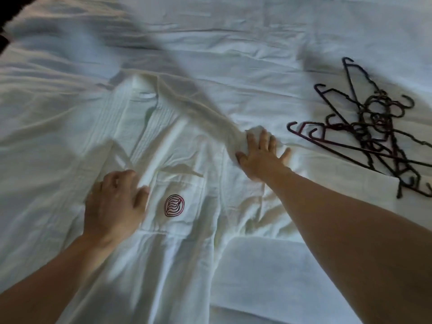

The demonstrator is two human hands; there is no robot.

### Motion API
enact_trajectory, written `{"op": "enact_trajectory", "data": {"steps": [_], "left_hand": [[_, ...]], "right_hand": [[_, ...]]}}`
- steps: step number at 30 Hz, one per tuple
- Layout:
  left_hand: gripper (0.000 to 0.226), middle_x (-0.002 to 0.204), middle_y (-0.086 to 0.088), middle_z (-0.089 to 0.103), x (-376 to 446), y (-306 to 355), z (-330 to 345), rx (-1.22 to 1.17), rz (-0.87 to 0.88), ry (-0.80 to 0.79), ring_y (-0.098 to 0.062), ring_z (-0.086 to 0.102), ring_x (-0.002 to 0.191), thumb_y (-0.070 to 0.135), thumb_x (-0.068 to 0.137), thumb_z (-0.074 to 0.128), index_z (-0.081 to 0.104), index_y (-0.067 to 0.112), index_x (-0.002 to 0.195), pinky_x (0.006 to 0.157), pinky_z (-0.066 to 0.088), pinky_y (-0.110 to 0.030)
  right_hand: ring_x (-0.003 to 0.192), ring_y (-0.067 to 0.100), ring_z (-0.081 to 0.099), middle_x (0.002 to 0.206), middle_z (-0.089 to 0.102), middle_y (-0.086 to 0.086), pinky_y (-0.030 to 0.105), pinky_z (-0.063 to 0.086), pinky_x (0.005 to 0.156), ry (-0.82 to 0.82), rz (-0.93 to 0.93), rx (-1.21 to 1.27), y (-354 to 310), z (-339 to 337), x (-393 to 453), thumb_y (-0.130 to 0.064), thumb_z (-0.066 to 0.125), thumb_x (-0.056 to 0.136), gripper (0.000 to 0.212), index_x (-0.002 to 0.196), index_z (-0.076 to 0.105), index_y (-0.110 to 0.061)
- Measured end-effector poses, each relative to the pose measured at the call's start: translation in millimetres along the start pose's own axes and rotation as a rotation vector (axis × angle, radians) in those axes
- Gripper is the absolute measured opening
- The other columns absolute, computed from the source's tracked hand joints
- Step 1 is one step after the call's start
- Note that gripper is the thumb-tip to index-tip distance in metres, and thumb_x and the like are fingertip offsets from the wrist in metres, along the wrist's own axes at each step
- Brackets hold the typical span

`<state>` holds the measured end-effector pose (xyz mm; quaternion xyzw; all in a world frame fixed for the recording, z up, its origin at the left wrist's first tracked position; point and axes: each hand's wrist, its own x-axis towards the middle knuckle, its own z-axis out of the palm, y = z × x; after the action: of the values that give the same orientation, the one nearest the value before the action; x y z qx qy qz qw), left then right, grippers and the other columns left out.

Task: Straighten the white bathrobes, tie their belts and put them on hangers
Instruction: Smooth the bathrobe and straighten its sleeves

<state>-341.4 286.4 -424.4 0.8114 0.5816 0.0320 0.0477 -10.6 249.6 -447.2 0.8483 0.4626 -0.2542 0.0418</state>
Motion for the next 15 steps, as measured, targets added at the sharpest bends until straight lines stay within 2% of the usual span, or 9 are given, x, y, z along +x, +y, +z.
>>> {"op": "enact_trajectory", "data": {"steps": [2, 4, 6, 8, 10, 12, 14, 15], "left_hand": [[0.026, 0.104, -0.023, 0.063, -25, -9, -6, -0.039, -0.054, 0.000, -0.050, 0.060, 0.090, 0.036, 0.087, 0.064, 0.059, 0.017, 0.104, 0.075, 0.052, -0.054], [0.035, 0.115, -0.022, 0.060, -49, -18, -15, -0.079, -0.089, -0.046, -0.052, 0.060, 0.096, 0.033, 0.085, 0.071, 0.058, 0.018, 0.114, 0.077, 0.053, -0.056], [0.041, 0.122, -0.018, 0.057, -66, -25, -21, -0.196, -0.161, -0.093, -0.049, 0.060, 0.103, 0.036, 0.087, 0.070, 0.054, 0.023, 0.122, 0.082, 0.052, -0.054], [0.039, 0.122, -0.012, 0.058, -85, -36, -30, -0.344, -0.250, -0.138, -0.043, 0.061, 0.107, 0.041, 0.088, 0.066, 0.051, 0.031, 0.122, 0.087, 0.052, -0.051], [0.040, 0.123, -0.007, 0.061, -104, -47, -37, -0.456, -0.279, -0.165, -0.039, 0.062, 0.108, 0.048, 0.088, 0.061, 0.048, 0.034, 0.122, 0.090, 0.052, -0.049], [0.047, 0.121, -0.011, 0.064, -123, -58, -42, -0.465, -0.312, -0.204, -0.040, 0.065, 0.104, 0.050, 0.089, 0.061, 0.042, 0.031, 0.127, 0.087, 0.053, -0.049], [0.054, 0.117, -0.016, 0.067, -143, -70, -43, -0.433, -0.341, -0.224, -0.042, 0.066, 0.103, 0.047, 0.090, 0.064, 0.037, 0.027, 0.132, 0.084, 0.054, -0.050], [0.057, 0.117, -0.017, 0.067, -154, -76, -43, -0.429, -0.351, -0.237, -0.043, 0.066, 0.103, 0.046, 0.090, 0.064, 0.036, 0.025, 0.135, 0.084, 0.054, -0.050]], "right_hand": [[0.154, 0.026, -0.022, 0.164, -0.031, 0.003, 0.067, -0.007, 0.119, 0.163, -0.049, -0.006, -15, 5, -35, -0.036, 0.039, 0.102, 0.070, 0.161, 0.001, -0.030], [0.156, 0.024, -0.009, 0.168, -0.020, 0.001, 0.064, 0.002, 0.121, 0.326, -0.124, 0.080, -33, 21, -88, -0.026, 0.050, 0.095, 0.070, 0.156, 0.016, -0.032], [0.150, 0.025, 0.018, 0.168, 0.005, 0.003, 0.058, 0.022, 0.114, 0.470, -0.127, 0.212, -50, 42, -140, -0.023, 0.057, 0.088, 0.064, 0.147, 0.034, -0.032], [0.132, 0.023, 0.042, 0.151, 0.034, 0.000, 0.049, 0.034, 0.102, 0.550, -0.016, 0.385, -65, 60, -188, -0.021, 0.059, 0.087, 0.051, 0.136, 0.047, -0.030], [0.115, 0.023, 0.055, 0.128, 0.051, -0.002, 0.042, 0.042, 0.094, 0.460, 0.204, 0.630, -73, 79, -223, -0.022, 0.054, 0.091, 0.035, 0.125, 0.049, -0.027], [0.103, 0.029, 0.062, 0.111, 0.063, 0.003, 0.038, 0.050, 0.086, 0.211, 0.419, 0.830, -76, 98, -251, -0.023, 0.052, 0.093, 0.021, 0.113, 0.053, -0.020], [0.093, 0.032, 0.067, 0.093, 0.068, 0.007, 0.039, 0.054, 0.079, -0.013, 0.439, 0.837, -80, 117, -279, -0.021, 0.051, 0.089, 0.018, 0.096, 0.062, -0.010], [0.085, 0.033, 0.068, 0.082, 0.068, 0.007, 0.040, 0.054, 0.074, -0.066, 0.432, 0.857, -82, 126, -291, -0.021, 0.051, 0.085, 0.021, 0.087, 0.065, -0.006]]}}
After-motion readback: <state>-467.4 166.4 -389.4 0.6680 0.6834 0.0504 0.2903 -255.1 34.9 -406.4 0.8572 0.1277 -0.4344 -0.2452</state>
